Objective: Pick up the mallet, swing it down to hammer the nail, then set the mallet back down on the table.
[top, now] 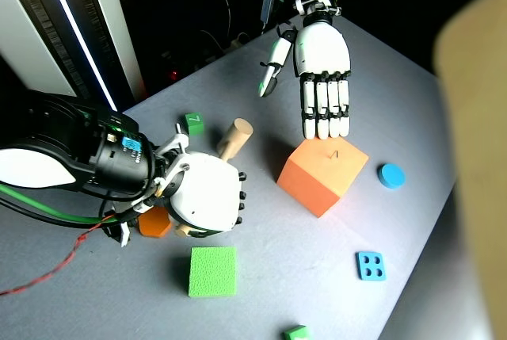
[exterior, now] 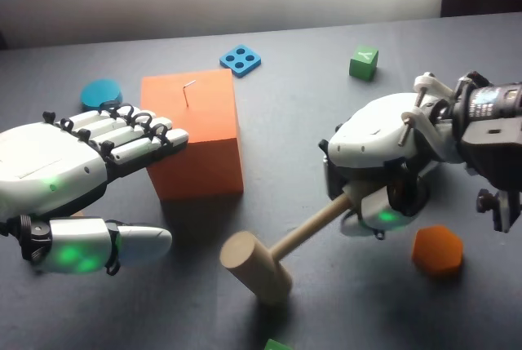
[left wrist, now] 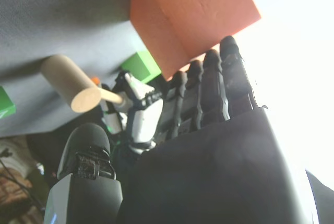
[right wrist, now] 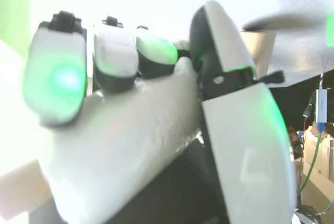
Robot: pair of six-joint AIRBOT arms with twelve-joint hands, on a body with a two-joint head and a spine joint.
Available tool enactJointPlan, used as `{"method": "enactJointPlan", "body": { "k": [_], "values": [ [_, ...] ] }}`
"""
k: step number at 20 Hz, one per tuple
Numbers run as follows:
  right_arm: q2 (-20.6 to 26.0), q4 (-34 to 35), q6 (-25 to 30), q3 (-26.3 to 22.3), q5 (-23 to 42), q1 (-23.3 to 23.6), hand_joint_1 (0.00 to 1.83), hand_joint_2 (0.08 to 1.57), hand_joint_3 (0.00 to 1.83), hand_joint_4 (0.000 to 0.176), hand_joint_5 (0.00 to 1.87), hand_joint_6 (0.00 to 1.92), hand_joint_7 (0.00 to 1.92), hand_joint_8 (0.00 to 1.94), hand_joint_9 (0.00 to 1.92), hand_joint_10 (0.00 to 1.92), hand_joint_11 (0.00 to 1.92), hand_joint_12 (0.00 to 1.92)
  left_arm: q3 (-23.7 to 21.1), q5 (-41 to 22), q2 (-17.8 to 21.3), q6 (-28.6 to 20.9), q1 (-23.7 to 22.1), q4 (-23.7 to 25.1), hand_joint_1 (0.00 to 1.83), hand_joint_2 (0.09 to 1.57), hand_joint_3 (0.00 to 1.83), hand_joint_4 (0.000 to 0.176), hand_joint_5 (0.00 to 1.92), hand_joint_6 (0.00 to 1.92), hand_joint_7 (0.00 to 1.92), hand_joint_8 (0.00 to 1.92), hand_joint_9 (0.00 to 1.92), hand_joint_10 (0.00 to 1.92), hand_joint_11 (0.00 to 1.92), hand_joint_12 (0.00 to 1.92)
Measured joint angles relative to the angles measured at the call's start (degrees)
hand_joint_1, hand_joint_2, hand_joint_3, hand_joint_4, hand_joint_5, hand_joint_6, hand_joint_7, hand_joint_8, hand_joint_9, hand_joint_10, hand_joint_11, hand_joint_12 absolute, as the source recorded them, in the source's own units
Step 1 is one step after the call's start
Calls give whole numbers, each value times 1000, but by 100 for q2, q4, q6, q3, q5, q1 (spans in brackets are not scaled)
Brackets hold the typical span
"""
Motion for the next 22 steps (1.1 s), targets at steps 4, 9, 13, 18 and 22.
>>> {"method": "enactJointPlan", "body": {
  "k": [4,9,13,18,22],
  "values": [
    [240,-7,-2,-216,15,11,564,1537,12,0,1223,1921,1518,1941,1598,1921,1753,1921,0,-20,0,0,2,-2,0,1228,2,0,71,3,98,3,87,4,71,57],
    [573,-7,114,-437,20,245,744,1492,0,0,1227,1921,1513,1941,1598,1921,1744,1921,0,-24,0,0,2,9,0,1218,0,0,58,0,90,7,83,7,59,61],
    [1001,-7,72,-702,223,498,834,1478,0,0,1244,1921,1494,1941,1577,1921,1729,1921,0,-20,0,0,2,7,0,1223,1,0,57,1,86,3,77,3,41,58],
    [1349,-15,424,-708,1263,754,896,1472,0,0,1238,1921,1490,1941,1573,1921,1733,1921,0,-22,0,0,2,7,0,1232,4,0,65,8,104,9,91,7,41,66],
    [1145,2616,-2308,-651,2111,850,873,1474,0,0,1246,1921,1474,1941,1552,1921,1711,1921,0,-26,0,2,2,9,0,1240,7,0,84,12,111,9,101,9,46,74]
  ]
}}
